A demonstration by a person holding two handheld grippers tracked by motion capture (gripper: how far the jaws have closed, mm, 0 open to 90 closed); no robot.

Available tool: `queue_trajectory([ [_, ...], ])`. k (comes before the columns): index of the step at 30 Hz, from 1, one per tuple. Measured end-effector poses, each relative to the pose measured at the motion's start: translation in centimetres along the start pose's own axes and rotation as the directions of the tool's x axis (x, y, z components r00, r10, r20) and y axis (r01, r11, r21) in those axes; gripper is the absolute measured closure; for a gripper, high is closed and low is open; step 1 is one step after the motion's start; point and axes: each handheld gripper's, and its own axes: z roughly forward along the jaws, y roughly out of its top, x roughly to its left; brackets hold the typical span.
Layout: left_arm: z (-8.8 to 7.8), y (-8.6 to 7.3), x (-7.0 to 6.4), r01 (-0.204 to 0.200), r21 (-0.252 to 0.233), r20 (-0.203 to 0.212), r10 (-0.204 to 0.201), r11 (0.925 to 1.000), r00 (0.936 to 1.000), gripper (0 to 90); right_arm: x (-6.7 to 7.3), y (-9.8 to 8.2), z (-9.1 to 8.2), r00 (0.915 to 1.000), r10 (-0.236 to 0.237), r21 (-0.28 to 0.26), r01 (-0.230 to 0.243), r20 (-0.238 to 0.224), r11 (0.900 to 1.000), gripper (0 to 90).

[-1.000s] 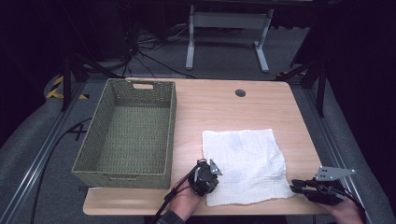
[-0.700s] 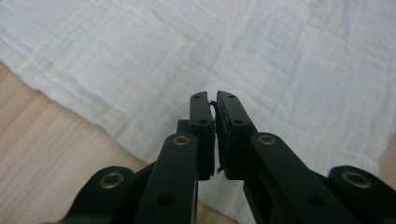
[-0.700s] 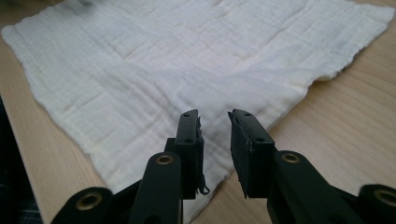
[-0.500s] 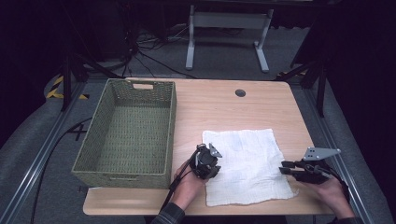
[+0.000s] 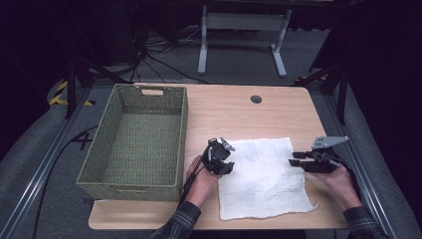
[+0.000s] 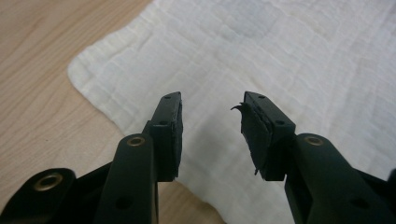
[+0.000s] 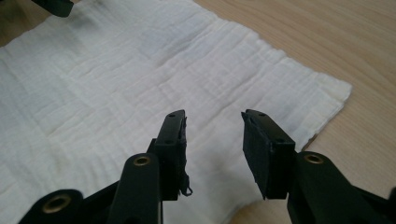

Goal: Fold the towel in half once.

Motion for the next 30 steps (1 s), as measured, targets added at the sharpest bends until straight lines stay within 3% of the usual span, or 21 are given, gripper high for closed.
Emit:
queue_trajectory([
  [2, 0.1, 0.2, 0.3, -0.007, -0.009, -0.019, 0.007, 0.9999, 0.9998, 58.5, -0.3, 0.3, 0.2, 1.0, 0.001, 0.0, -0.001, 0.008, 1.0, 60.3],
  [5, 0.4, 0.4, 0.9, 0.016, -0.026, -0.03, -0.017, 0.9995, 0.9994, 58.3, -1.3, 1.2, 1.1, 0.9998, -0.001, 0.005, 0.001, 0.019, 1.0, 60.2],
  [6, 0.4, 0.6, 1.3, 0.011, -0.003, -0.031, -0.011, 0.9999, 0.9994, 57.9, -1.6, 1.4, 1.3, 0.9998, -0.003, 0.004, 0.003, 0.022, 1.0, 60.1],
  [9, 0.6, 0.9, 2.0, 0.037, -0.027, -0.049, -0.038, 0.999, 0.9981, 57.5, -2.4, 2.0, 1.9, 0.9993, -0.004, 0.014, 0.003, 0.036, 1.0, 59.9],
  [12, 0.9, 1.1, 2.8, 0.046, -0.035, -0.083, -0.049, 0.9983, 0.9953, 57.6, -3.0, 2.1, 2.5, 0.999, -0.001, -0.001, 0.001, 0.044, 1.0, 60.4],
  [14, 1.3, 1.4, 3.5, 0.055, -0.012, -0.108, -0.056, 0.9984, 0.9926, 57.6, -3.6, 1.9, 3.0, 0.9982, -0.003, 0.009, 0.002, 0.059, 1.0, 60.7],
  [16, 1.6, 1.6, 4.0, 0.067, -0.031, -0.11, -0.07, 0.9972, 0.9914, 57.6, -4.1, 1.7, 3.3, 0.9979, 0.012, 0.006, -0.013, 0.064, 1.0, 60.8],
  [20, 2.3, 2.0, 4.4, 0.061, -0.02, -0.131, -0.063, 0.9979, 0.9894, 57.6, -4.8, 1.5, 3.9, 0.9976, 0.011, 0.0, -0.011, 0.068, 1.0, 60.6],
  [22, 2.7, 2.1, 4.5, 0.05, -0.017, -0.144, -0.052, 0.9986, 0.9882, 57.2, -5.1, 1.9, 4.3, 0.9967, 0.004, 0.035, -0.006, 0.081, 0.999, 58.6],
  [24, 3.0, 2.3, 4.6, 0.058, -0.01, -0.148, -0.059, 0.9982, 0.9871, 56.2, -5.4, 2.4, 4.5, 0.996, 0.002, 0.016, -0.004, 0.089, 1.0, 59.1],
  [26, 3.3, 2.5, 4.8, 0.054, -0.002, -0.161, -0.053, 0.9985, 0.9854, 54.5, -5.7, 2.6, 5.2, 0.9945, -0.003, 0.057, -0.003, 0.105, 0.998, 58.4],
  [30, 4.1, 2.4, 4.7, 0.041, 0.028, -0.16, -0.036, 0.9988, 0.9865, 54.1, -6.2, 2.3, 6.0, 0.9938, -0.005, 0.073, -0.004, 0.111, 0.997, 58.3],
])
